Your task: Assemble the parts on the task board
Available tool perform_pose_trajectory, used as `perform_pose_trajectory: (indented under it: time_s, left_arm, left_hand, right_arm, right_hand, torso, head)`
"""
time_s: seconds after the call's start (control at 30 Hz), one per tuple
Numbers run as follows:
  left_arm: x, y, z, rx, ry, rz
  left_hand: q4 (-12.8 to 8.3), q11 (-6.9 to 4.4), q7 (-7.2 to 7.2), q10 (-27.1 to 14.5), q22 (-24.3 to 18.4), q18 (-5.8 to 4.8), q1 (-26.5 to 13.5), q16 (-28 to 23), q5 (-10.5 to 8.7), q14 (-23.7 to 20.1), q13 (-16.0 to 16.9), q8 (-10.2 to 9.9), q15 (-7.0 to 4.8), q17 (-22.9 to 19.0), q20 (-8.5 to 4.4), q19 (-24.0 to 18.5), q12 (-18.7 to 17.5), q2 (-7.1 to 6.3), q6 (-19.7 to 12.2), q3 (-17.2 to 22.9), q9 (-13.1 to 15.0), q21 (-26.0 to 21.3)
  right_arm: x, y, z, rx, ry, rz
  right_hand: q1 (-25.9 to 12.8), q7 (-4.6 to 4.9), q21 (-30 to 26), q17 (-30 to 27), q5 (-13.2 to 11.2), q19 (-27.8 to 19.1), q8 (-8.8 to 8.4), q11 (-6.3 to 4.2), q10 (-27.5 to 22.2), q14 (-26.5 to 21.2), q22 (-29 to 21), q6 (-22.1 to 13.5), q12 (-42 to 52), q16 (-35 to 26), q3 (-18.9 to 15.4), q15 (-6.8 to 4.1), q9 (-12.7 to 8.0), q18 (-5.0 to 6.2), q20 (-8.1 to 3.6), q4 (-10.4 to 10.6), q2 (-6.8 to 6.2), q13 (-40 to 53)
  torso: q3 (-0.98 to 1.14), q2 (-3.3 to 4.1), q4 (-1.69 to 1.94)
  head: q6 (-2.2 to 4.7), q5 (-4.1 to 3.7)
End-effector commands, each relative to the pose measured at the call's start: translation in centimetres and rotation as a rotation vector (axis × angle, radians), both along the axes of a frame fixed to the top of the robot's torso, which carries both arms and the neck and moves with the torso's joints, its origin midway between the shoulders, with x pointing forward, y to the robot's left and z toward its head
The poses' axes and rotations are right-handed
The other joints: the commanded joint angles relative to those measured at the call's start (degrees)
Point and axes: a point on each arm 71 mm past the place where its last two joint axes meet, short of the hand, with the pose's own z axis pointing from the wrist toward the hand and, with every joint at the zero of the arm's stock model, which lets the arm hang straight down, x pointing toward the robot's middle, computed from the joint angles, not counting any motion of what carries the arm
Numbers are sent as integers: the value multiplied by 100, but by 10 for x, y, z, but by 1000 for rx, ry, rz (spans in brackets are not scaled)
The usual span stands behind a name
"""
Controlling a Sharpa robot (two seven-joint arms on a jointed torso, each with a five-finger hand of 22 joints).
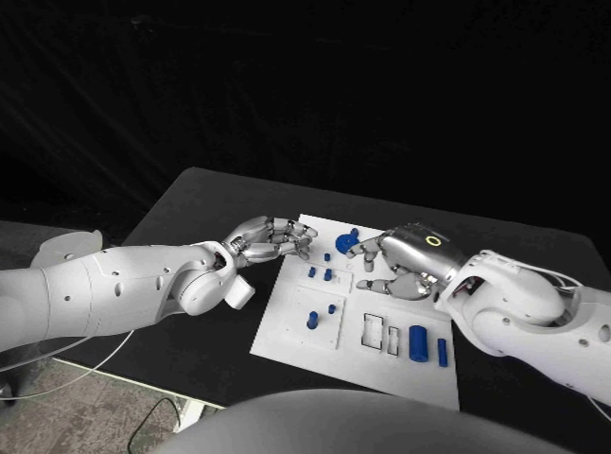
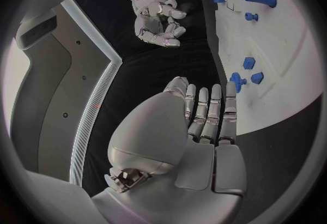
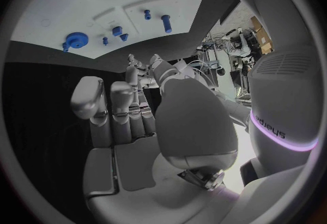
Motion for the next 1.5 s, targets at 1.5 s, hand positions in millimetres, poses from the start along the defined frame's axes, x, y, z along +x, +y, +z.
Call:
perform_pose_trajectory:
  time_s: [1.5]
  left_arm:
    - [-4,-1,1,-28,-12,1]
  left_hand:
    - [-59,50,35,33,13,-1,168,49,191,34,-139,51,37,-58,-26,57,17,-29,-9,161,-1,-36]
  right_arm:
    - [-9,-103,-60,-493,622,-589]
  right_hand:
    - [-3073,-635,2939,4185,294,1353,1687,-604,3036,1449,1472,1390,5910,2618,-878,-667,2160,-550,-627,810,770,6427]
  torso:
    - [2,6,-3]
  head:
    - [1,-1063]
